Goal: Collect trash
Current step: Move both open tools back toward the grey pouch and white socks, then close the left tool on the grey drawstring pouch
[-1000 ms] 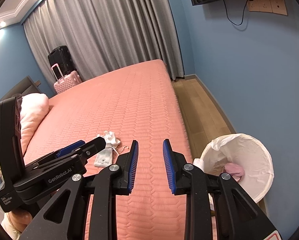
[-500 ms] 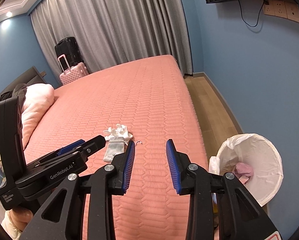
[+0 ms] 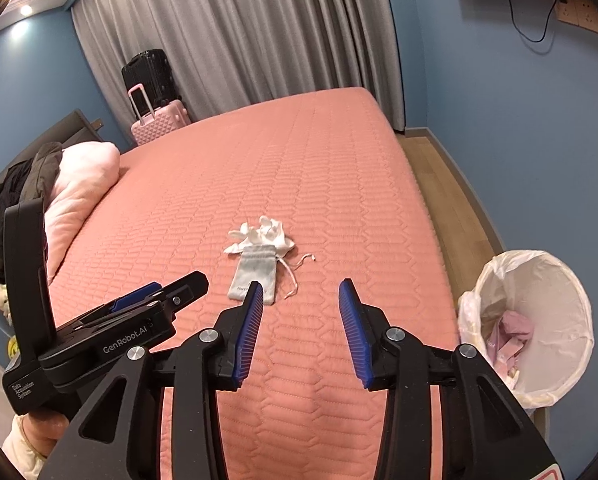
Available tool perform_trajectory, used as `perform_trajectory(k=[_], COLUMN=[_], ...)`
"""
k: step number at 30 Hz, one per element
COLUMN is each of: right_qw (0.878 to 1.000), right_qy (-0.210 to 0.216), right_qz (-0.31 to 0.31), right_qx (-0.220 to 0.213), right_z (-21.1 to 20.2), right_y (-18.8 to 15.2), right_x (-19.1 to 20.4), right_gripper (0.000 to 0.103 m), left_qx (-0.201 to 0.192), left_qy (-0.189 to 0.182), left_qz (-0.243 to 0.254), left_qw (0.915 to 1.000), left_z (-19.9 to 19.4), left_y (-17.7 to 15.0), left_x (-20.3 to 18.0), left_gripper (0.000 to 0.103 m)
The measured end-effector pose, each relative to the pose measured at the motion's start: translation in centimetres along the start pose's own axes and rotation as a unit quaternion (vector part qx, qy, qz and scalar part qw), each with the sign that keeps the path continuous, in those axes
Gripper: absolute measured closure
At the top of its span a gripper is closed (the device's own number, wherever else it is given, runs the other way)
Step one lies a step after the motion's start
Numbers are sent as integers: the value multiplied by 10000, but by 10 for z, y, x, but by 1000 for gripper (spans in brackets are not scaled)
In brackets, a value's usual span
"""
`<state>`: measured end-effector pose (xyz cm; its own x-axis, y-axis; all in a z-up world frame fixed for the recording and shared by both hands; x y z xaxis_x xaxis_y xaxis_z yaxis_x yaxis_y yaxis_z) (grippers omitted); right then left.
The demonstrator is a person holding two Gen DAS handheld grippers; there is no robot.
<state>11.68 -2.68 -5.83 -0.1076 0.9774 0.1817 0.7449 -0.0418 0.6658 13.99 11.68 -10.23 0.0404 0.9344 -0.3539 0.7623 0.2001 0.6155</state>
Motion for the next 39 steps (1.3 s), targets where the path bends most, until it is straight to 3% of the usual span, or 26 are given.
perform_trajectory(k=[11,28,32,35,37,39], right_qw=[9988,9958,9949,9940,9937,9938], right_qy=[142,73,67,158,198,218], right_qz=[-82,221,229,302,325,303], right_qx=[455,887,978,1042,1055,1046], right_z=[55,150,173,189,199,209], right_y=[-22,-9,-5,1,5,11], right_x=[14,-13,-12,-9,-5,-1], right_gripper=[63,63,63,63,63,63], left_qx=[503,1203,1105,1029,1005,1061], left_qy=[440,677,857,930,854,602], left_qz=[-331,-185,99,248,289,138], left_qw=[9972,9903,9901,9900,9908,9924], left_z=[43,151,161,161,159,154], left_y=[-24,-13,-9,-7,-4,-2], left_x=[54,52,48,47,52,59], left_gripper=[29,29,30,53,82,92])
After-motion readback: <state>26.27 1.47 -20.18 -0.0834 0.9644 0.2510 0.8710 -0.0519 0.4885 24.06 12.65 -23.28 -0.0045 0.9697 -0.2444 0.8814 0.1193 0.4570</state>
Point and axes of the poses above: each gripper's, at about its wrist camera, not at the fingertips, and z roughly the way its jaws point, x to its left, y to its top, the point moved 8 cm from there along z, roughly the way its jaws point, and after that the axes turned 3 degrees about -z, right-handed, at the moved point
